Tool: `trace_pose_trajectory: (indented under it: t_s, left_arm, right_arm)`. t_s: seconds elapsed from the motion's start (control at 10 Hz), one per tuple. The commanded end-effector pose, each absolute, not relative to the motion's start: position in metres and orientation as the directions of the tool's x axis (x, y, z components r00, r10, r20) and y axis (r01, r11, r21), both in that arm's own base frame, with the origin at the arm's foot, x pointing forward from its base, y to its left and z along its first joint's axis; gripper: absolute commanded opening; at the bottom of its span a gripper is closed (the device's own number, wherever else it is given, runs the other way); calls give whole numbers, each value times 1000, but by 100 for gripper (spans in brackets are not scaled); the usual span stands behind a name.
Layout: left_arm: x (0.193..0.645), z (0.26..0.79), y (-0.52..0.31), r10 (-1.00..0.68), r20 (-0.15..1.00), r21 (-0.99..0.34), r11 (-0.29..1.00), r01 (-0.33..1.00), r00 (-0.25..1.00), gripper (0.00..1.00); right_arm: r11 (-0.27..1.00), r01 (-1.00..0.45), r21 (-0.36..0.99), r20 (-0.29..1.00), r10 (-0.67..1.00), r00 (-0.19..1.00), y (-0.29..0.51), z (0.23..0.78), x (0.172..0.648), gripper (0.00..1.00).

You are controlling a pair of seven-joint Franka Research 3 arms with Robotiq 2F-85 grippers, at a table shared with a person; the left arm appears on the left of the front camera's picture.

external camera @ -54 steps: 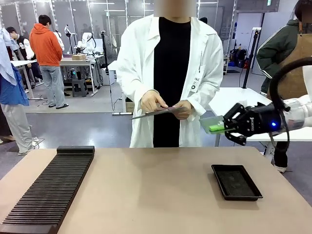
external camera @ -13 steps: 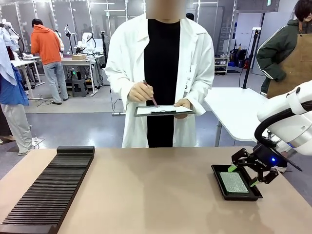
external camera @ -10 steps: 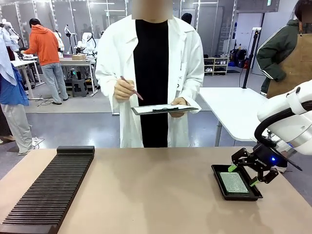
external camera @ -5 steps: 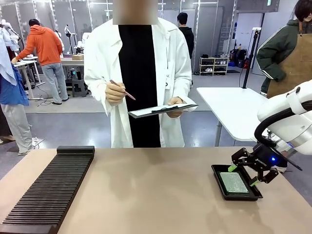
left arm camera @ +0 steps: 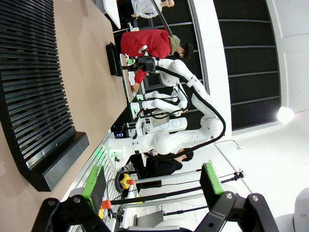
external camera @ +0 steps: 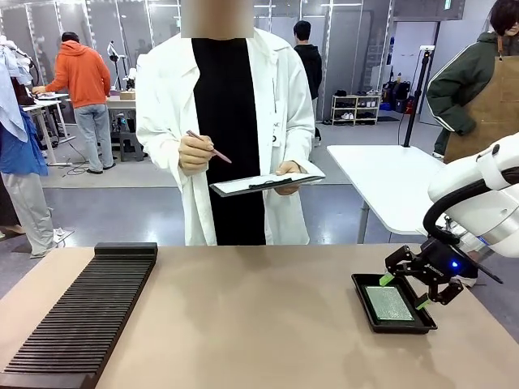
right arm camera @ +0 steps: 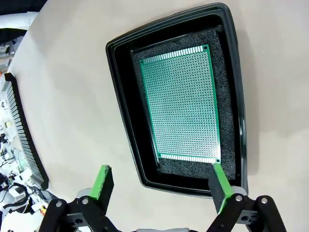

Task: Inspect the PCB.
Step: Place the Blank PCB in the ESD tray.

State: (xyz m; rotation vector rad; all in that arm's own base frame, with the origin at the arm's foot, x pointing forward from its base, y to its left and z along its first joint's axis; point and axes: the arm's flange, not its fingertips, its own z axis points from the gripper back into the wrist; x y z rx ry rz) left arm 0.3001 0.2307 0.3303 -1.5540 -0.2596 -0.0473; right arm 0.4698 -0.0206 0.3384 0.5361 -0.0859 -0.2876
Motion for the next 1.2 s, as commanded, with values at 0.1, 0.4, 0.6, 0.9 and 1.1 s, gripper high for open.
trace_pose_trajectory:
  t_s: [0.1, 0.4, 0.6, 0.9, 1.1]
  left_arm:
    - [301, 331, 231, 136, 197, -980, 27, 195, 971, 100]
    - [301, 331, 231, 136, 197, -980, 27, 195, 971, 100]
    - [301, 331, 231, 136, 197, -980, 27, 195, 971, 100]
    - [301, 331, 231, 136, 197, -980, 27, 195, 971, 100]
    - [301, 331, 231, 136, 197, -980, 27, 195, 971, 100]
  right_arm:
    - [770, 226, 597, -38, -254, 966, -30, 375, 452, 100]
    - [635, 169, 754, -90, -155, 984, -64, 412, 411, 100]
    - [537, 141, 832, -111, -89, 990, -98, 430, 379, 100]
    - [311, 47, 949, -50, 4, 999, -136, 436, 336, 100]
    - [235, 6, 972, -11, 18, 1000, -150, 423, 303, 100]
